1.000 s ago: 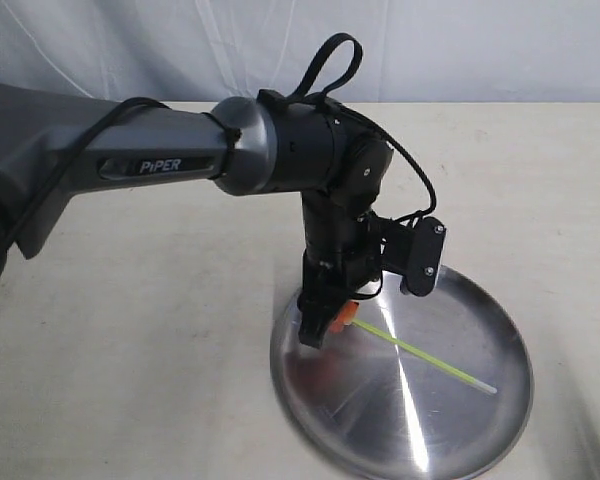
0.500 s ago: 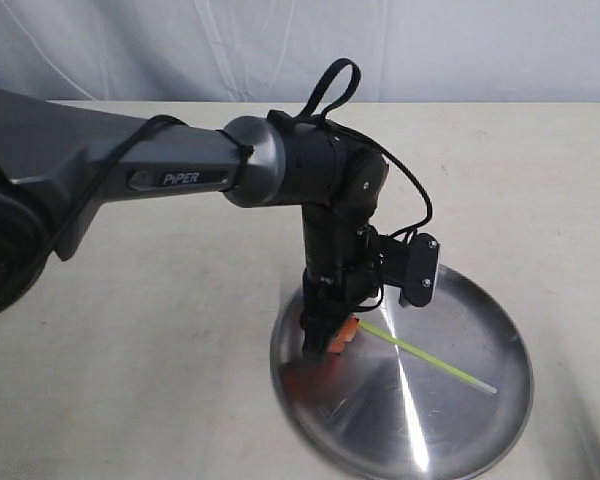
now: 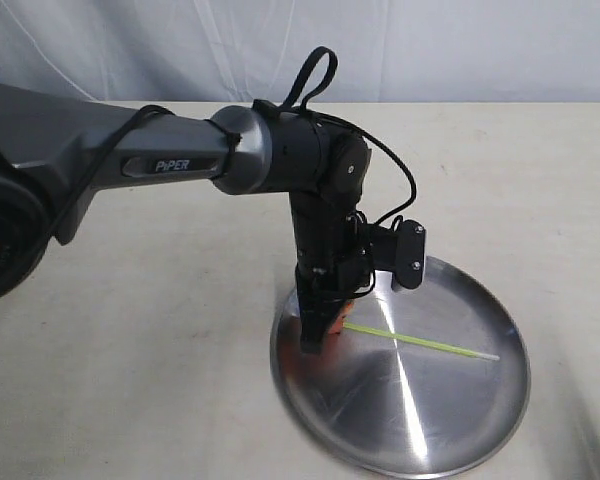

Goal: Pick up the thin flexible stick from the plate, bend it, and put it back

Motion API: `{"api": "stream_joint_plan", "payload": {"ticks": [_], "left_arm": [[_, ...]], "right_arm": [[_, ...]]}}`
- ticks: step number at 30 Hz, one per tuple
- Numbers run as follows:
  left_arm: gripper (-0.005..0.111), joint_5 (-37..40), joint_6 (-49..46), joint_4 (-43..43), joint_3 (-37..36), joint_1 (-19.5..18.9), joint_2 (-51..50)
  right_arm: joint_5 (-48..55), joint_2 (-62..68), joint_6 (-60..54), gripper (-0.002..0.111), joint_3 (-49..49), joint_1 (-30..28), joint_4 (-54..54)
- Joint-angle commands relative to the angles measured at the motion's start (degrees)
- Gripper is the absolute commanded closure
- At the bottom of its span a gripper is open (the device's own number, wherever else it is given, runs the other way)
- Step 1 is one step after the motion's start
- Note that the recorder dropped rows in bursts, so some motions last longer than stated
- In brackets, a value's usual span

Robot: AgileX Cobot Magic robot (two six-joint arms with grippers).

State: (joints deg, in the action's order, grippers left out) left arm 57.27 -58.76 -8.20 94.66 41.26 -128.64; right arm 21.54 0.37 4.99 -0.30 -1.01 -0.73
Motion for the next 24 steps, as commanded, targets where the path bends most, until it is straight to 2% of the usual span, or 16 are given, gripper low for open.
{"api": "stream_joint_plan", "payload": {"ticks": [1,24], "left_arm": [[0.106,-0.6,1.7,-0.7,0.3,0.0,-0.4],[0.107,0.0,3.5,-1.8,0.3,0.0,4.2]], "right_arm": [[-0.9,-0.4,-0.3,0.108,0.3,-0.2,0.0],[-0.8,-0.4,-0.3,0.108,0.3,-0.2,0.1]]}}
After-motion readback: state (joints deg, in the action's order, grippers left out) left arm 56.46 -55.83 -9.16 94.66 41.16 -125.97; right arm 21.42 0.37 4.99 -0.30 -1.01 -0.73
